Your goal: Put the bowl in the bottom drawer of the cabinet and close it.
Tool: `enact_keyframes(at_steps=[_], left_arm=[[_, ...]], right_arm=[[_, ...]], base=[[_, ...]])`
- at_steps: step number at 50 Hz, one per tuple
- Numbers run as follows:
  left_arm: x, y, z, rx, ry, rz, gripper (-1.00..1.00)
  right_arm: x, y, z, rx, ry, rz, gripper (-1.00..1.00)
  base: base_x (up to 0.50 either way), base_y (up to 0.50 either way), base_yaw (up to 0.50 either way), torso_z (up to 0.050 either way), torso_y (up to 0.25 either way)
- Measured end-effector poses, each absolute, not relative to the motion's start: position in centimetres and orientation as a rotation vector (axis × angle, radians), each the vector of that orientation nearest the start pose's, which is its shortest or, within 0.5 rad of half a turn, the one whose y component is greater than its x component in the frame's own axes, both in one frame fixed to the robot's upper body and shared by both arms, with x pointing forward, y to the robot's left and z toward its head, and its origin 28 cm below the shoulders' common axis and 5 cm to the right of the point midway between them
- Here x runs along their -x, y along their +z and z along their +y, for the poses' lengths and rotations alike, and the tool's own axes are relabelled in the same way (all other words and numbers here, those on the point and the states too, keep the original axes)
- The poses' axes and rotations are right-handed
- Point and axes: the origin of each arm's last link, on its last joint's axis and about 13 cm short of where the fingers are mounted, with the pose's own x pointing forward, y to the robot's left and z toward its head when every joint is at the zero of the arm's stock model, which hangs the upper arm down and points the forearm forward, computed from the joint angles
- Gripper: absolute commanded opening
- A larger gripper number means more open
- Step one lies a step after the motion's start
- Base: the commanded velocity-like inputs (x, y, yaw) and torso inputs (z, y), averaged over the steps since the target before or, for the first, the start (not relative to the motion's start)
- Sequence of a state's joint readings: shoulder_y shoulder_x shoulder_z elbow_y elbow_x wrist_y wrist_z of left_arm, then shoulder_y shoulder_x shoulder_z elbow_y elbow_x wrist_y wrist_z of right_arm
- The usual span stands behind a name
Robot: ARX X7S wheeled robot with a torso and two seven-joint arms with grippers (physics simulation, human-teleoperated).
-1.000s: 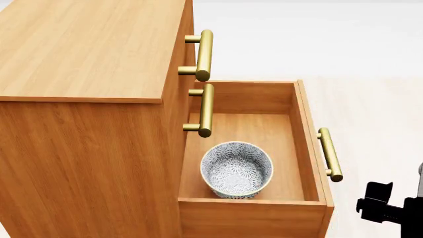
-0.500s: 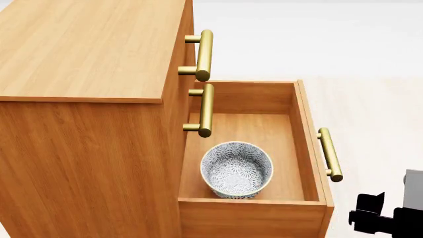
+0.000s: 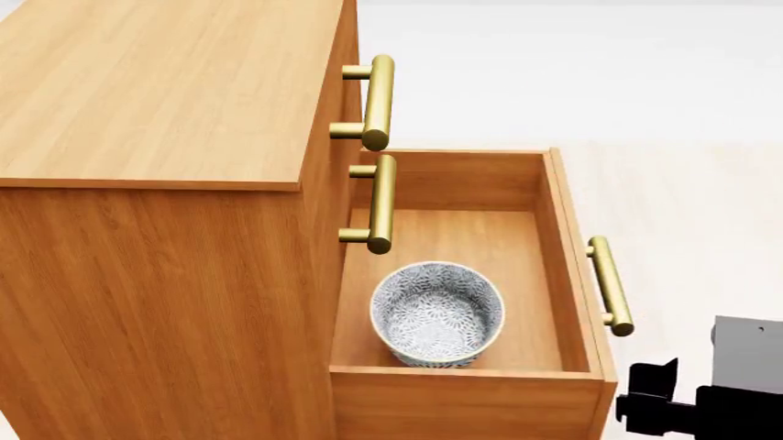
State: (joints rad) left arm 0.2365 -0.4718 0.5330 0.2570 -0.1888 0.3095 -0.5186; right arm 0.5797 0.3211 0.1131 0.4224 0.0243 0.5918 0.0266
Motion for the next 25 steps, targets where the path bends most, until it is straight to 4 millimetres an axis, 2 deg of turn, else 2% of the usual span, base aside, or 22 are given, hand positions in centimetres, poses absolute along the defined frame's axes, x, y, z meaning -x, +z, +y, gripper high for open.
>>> enact_keyframes(at_steps=[25], left_arm=[[-12.5, 2.5, 19.6, -0.001, -0.099, -0.141, 1.00]], right_arm=[[-31.1, 6.4, -21.5, 0.157, -0.275, 0.410, 1.00]], base=[[0.00, 0.00, 0.00, 0.000, 0.000]])
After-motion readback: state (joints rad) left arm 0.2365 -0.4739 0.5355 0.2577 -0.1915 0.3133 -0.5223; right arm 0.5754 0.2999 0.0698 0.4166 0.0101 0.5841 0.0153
